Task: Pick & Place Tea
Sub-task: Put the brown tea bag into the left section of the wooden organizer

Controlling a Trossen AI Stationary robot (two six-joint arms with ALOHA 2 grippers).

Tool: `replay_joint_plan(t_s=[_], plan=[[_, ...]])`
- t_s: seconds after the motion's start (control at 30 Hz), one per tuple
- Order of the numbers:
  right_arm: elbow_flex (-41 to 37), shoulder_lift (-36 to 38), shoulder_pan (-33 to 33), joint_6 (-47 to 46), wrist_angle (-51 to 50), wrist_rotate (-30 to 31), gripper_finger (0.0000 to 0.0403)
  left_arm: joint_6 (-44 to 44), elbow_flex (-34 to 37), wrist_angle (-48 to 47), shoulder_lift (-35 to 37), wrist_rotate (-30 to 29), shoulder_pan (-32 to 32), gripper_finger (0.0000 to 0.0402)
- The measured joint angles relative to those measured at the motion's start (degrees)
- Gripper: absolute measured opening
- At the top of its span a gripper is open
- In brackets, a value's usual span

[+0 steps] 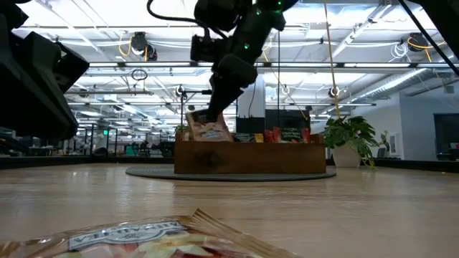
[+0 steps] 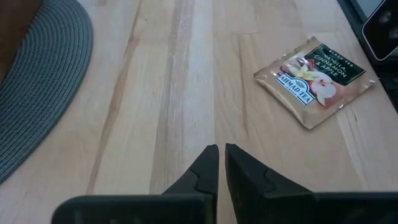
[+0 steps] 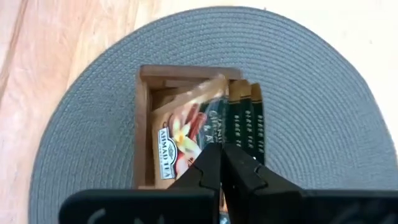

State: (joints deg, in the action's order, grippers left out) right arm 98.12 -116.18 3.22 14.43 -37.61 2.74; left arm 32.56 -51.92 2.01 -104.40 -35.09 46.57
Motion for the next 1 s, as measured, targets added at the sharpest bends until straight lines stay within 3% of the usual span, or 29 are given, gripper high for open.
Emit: replay_joint_plan(t_s=[0.23,0.53,0.73,1.0], plan=[[-4.45,0.00,0.11,-0.49,6.87,0.11,0.0000,0.14,0.00,-0.01,0.02,0.00,0.00,0.0037],[-4.74,0.04,0.06,-4.13,10.11,0.67,0.0000,-0.12,0.00,-0.01,0.02,-0.01,0.00,0.0037],[-4.99,0.26,-0.32,-6.72,10.76,6.16,0.0000,-0.08,0.00,-0.03,0.02,-0.02,0.02,0.0037],[-7.37,0.66,-2.82,-7.52,15.88,9.04,0.0000,0.66,0.00,-0.04,0.02,-0.02,0.02,0.0037]])
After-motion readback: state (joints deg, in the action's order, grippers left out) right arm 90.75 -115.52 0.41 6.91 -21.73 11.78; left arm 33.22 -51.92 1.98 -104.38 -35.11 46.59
